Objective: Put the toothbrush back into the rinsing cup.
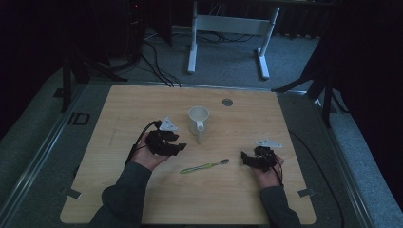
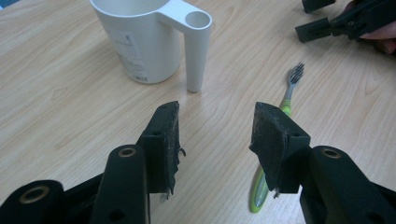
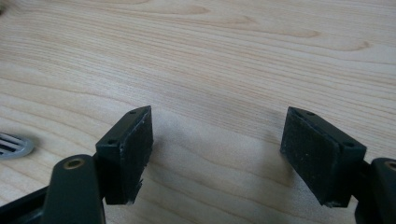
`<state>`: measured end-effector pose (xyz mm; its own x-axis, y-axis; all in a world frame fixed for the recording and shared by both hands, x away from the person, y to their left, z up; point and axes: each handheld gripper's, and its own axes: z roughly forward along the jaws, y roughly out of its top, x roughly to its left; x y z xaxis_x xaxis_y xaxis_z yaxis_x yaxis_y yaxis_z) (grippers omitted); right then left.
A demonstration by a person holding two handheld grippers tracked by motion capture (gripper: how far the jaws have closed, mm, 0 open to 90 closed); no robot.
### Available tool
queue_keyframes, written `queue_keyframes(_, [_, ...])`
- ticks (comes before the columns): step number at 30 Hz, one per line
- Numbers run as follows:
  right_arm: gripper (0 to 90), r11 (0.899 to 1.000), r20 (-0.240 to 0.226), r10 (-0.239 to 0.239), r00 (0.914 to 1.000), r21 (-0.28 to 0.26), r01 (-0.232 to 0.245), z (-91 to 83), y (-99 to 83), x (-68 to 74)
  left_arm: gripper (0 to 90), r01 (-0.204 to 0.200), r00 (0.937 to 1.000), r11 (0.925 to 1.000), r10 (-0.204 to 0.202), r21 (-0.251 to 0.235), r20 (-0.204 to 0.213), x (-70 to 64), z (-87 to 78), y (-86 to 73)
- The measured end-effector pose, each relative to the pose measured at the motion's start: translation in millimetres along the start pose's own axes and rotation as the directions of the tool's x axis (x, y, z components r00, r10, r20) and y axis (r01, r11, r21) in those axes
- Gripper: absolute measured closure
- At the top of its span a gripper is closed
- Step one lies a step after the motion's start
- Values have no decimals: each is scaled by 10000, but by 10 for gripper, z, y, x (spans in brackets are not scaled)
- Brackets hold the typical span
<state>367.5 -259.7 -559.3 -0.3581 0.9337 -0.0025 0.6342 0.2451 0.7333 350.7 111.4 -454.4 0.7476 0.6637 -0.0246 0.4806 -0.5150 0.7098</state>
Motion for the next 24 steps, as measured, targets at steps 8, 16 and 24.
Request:
queue_keyframes(8, [247, 10000, -5, 21, 10000, 2, -21, 0, 1, 2, 522, -211, 9997, 9997, 209, 101, 159, -57, 80, 61])
queue_keyframes(16, [247, 10000, -6, -7, 10000, -3, 7, 0, 0, 0, 523, -395, 9986, 9989, 385, 266, 367, -119, 163, 112])
queue_keyframes(24, [247, 10000, -9, -12, 10000, -3, 12, 0, 0, 0, 526, -595, 9961, 9972, 564, 443, 679, -156, 225, 158])
